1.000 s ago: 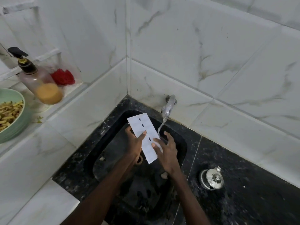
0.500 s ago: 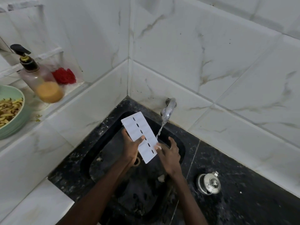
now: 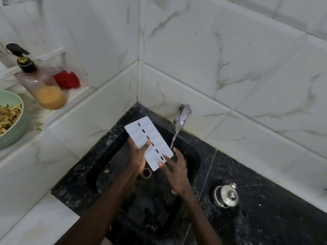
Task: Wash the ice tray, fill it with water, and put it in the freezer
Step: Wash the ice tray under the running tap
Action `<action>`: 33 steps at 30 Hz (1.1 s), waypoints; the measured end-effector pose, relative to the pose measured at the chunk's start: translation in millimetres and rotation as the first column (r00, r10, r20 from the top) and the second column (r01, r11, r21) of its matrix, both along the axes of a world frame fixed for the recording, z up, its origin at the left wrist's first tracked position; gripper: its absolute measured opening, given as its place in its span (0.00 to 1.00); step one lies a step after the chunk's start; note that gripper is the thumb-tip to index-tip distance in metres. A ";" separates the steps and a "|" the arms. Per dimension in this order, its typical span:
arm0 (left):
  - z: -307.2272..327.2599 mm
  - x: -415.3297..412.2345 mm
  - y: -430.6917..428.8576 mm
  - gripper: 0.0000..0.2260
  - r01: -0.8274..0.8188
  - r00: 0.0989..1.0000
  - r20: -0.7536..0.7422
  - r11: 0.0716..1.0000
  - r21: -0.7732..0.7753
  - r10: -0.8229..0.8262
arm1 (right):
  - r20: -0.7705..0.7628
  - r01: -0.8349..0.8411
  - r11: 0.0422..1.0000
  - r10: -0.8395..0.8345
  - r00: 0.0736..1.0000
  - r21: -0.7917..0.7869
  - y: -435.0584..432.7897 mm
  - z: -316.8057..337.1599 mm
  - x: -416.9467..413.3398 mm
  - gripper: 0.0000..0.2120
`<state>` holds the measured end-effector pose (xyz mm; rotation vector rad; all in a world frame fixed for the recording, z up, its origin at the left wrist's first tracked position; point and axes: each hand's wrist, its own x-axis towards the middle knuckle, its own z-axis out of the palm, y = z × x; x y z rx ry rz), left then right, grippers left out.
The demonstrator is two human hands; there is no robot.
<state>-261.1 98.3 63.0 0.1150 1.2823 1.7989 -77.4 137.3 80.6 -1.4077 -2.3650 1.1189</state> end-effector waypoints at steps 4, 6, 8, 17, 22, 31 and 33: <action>3.5 5.9 -1.6 0.35 0.029 0.999 0.035 1.000 0.008 -0.030 | 0.049 0.060 0.994 -0.064 0.997 0.093 12.7 0.2 5.1 0.25; 7.3 10.1 0.2 0.37 0.037 0.997 0.070 0.999 0.007 -0.037 | -0.042 0.112 0.992 -0.110 0.993 0.055 10.8 3.1 0.1 0.28; 7.0 8.6 1.5 0.37 0.041 0.995 0.088 0.999 -0.003 -0.040 | -0.110 0.121 0.987 -0.110 0.988 0.102 6.9 6.8 -1.0 0.29; -3.7 5.8 -4.2 0.31 0.141 0.986 0.094 0.989 -0.039 -0.137 | 0.184 -0.268 0.962 0.272 0.945 -0.046 41.2 16.8 -9.2 0.39; 9.0 16.9 -3.0 0.18 0.240 0.965 0.108 0.971 -0.008 -0.238 | 0.244 -0.302 0.950 0.313 0.918 -0.082 78.2 31.8 -41.4 0.42; 10.3 15.4 -5.9 0.17 0.351 0.935 0.078 0.934 -0.060 -0.346 | 0.407 -0.348 0.938 0.313 0.858 0.012 96.4 26.9 -65.9 0.45; 7.1 11.4 -5.2 0.19 0.324 0.945 0.062 0.942 -0.091 -0.320 | 0.418 -0.445 0.895 0.398 0.817 0.018 81.7 17.0 -61.5 0.47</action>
